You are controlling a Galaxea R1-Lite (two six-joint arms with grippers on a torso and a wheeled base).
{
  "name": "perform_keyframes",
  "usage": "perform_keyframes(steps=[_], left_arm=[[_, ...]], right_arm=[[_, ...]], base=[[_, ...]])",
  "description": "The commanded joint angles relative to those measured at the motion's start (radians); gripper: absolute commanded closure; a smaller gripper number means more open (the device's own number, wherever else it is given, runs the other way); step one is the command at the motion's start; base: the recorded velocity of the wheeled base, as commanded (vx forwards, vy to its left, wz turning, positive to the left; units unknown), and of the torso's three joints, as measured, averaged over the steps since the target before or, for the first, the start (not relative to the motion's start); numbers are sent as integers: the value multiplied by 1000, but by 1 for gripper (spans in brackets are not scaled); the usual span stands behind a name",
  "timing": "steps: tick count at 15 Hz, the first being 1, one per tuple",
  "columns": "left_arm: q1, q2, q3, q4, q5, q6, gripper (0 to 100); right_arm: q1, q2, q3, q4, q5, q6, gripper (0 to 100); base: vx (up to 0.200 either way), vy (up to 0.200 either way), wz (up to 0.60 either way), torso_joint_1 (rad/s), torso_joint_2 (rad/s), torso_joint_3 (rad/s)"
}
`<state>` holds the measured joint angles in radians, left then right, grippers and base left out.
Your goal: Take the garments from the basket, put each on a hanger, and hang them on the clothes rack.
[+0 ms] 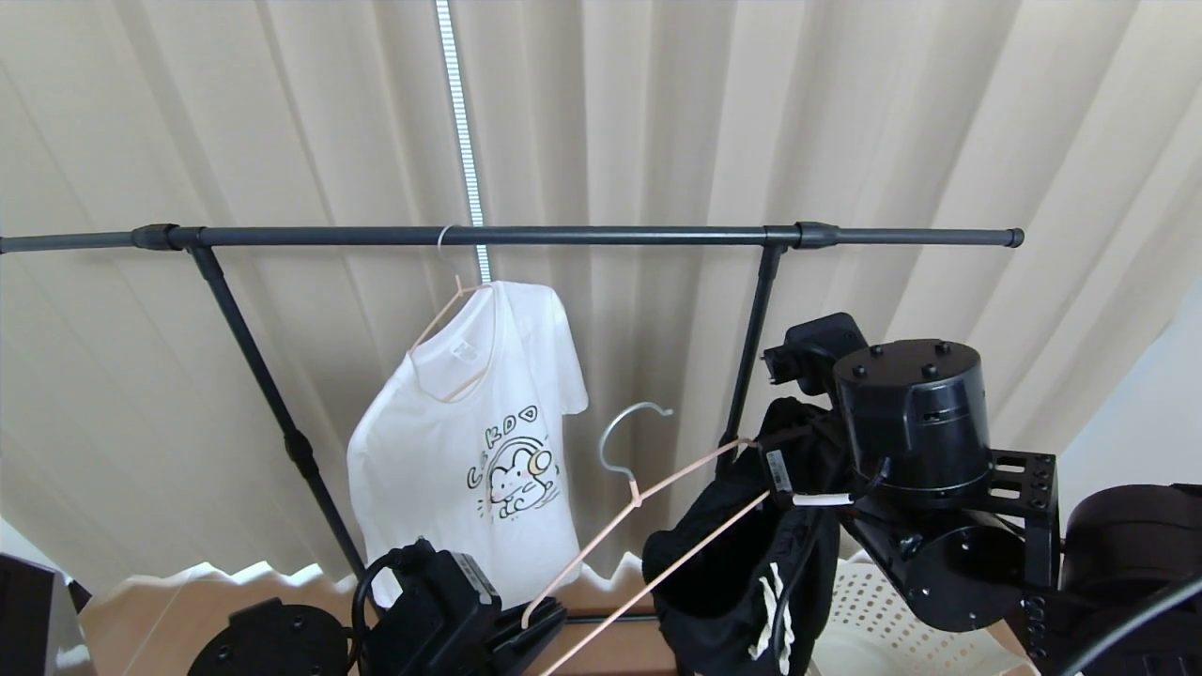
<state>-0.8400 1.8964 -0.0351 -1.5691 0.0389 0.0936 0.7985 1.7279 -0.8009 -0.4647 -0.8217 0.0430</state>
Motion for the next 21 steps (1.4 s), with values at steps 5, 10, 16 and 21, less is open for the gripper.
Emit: perform_keyframes(steps=[5, 10, 16, 21], left_arm=[[7, 4, -2, -2, 7, -2, 100], [9, 4, -3, -2, 7, -2, 100], [9, 7, -3, -2, 7, -8, 100], [16, 20, -12, -2, 7, -11, 100]], right_arm=[[100, -17, 17, 0, -17, 6, 100], [186, -33, 22, 0, -17, 34, 100], [278, -42, 12, 0, -17, 74, 100], [340, -40, 9, -5, -17, 109, 100]], base=[[0, 0, 0, 0, 0, 0], [0, 0, 0, 0, 0, 0], [0, 0, 0, 0, 0, 0], [0, 0, 0, 0, 0, 0]])
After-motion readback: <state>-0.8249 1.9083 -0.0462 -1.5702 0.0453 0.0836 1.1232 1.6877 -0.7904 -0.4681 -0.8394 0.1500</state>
